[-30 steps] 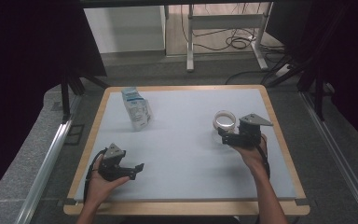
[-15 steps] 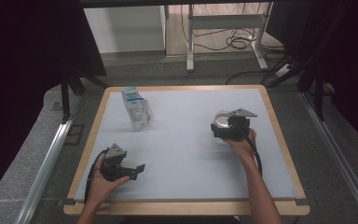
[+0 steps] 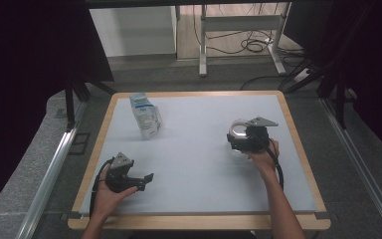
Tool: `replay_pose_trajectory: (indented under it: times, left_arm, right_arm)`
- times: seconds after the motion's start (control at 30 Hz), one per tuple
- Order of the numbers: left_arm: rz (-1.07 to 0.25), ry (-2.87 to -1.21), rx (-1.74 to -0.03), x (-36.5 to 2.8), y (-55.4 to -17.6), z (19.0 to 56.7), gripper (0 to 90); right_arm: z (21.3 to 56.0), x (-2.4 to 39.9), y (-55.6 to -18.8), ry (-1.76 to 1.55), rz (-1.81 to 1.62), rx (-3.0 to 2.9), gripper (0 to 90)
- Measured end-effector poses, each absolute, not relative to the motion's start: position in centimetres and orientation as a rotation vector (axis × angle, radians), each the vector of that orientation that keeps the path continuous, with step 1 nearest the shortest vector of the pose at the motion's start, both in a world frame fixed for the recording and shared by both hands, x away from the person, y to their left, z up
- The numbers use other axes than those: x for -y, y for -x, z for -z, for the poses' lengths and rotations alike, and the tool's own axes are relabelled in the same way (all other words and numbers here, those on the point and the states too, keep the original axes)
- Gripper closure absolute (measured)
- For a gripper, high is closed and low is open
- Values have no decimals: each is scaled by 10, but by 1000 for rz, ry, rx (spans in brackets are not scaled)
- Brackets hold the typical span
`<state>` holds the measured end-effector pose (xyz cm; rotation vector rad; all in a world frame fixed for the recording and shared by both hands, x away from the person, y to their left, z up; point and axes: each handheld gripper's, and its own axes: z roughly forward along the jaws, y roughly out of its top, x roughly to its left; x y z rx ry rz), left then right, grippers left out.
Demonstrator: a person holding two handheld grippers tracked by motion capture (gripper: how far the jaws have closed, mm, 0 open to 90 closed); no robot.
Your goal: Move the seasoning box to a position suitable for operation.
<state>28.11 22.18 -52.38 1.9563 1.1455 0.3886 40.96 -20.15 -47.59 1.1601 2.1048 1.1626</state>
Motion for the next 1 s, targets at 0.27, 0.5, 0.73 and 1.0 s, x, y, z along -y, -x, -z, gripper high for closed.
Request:
replay_pose_trajectory:
  times: [0.27, 0.5, 0.73, 1.0]
  left_arm:
    - [-369, -1968, -1155, -222, -282, 526, 74]
    - [-372, -1967, -1159, -222, -281, 526, 79]
    - [-373, -1974, -1147, -220, -279, 525, 88]
    - [-377, -1975, -1150, -219, -279, 526, 88]
  right_arm:
    - [463, 204, -365, -1011, -1198, -2186, 112]
    - [465, 204, -334, -943, -1235, -2237, 112]
    - [475, 208, -323, -884, -1242, -2318, 112]
    - [487, 211, -341, -864, -1228, -2369, 111]
